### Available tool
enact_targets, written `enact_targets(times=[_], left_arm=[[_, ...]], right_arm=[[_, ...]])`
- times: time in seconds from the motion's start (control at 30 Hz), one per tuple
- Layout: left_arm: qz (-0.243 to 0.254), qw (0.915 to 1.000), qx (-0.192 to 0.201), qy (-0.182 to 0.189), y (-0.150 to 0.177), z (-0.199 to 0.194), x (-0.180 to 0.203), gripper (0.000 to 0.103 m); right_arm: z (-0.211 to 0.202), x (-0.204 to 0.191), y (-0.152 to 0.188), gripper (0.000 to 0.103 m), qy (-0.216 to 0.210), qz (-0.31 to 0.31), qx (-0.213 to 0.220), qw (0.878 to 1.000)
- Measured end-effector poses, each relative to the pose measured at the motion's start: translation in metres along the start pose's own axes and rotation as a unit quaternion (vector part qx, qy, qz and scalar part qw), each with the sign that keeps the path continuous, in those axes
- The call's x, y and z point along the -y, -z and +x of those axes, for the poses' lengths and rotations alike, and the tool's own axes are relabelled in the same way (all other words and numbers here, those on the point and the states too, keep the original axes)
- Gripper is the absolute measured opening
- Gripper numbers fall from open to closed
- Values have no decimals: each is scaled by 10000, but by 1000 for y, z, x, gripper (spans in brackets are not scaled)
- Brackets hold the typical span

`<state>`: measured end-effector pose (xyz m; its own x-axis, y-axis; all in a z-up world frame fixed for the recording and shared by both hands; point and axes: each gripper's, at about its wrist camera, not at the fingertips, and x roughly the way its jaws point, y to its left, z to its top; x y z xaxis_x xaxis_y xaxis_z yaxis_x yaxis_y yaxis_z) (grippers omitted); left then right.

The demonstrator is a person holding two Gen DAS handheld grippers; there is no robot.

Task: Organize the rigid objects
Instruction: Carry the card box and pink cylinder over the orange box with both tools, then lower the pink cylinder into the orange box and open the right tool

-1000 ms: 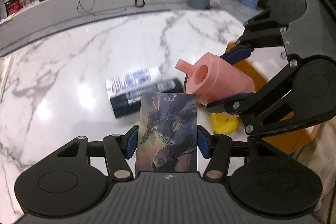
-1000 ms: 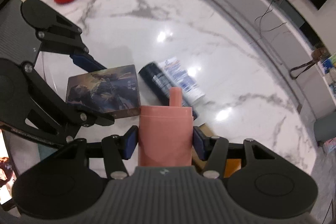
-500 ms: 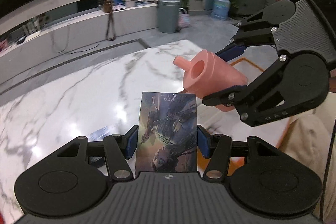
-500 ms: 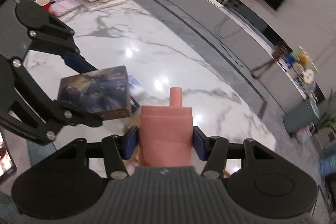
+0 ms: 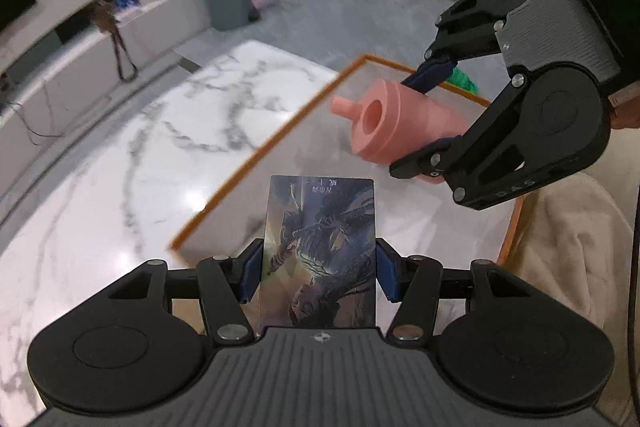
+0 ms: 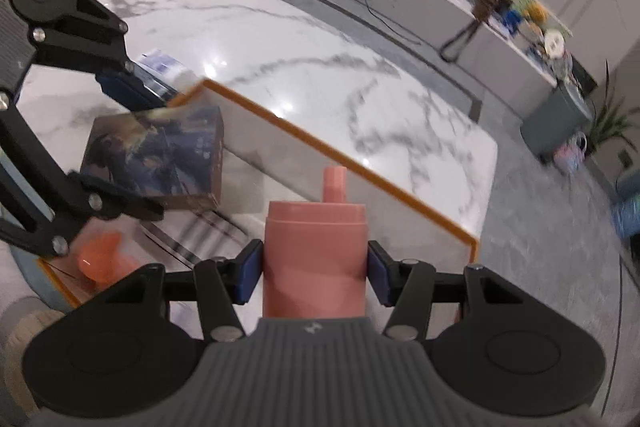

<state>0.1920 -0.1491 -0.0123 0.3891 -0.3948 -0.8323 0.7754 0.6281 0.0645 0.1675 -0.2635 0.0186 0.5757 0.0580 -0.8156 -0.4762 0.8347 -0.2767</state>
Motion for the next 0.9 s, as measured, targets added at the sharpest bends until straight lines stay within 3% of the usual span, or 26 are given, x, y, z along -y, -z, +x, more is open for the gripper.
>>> enact_targets(times=[0.1, 0.23, 0.53, 0.8, 0.9], left_arm=[[-161, 9996, -203, 140, -9, 21, 2, 65], [-179, 9985, -509, 13, -9, 45, 2, 65], [-248, 9960, -857, -24, -9, 74, -9, 65], [-226, 9947, -1000, -70, -5, 77, -11, 65], [-185, 9946, -1016, -43, -5, 78, -10, 65]], right_arm=[[14, 15, 12, 55, 1, 251, -196, 9995], [42, 28, 23, 55, -80, 610, -515, 9968], [98, 44, 17, 55, -360, 1536, -864, 9837], [123, 47, 15, 55, -578, 1895, -888, 9761], [125, 45, 14, 56, -681, 1794, -771, 9784]])
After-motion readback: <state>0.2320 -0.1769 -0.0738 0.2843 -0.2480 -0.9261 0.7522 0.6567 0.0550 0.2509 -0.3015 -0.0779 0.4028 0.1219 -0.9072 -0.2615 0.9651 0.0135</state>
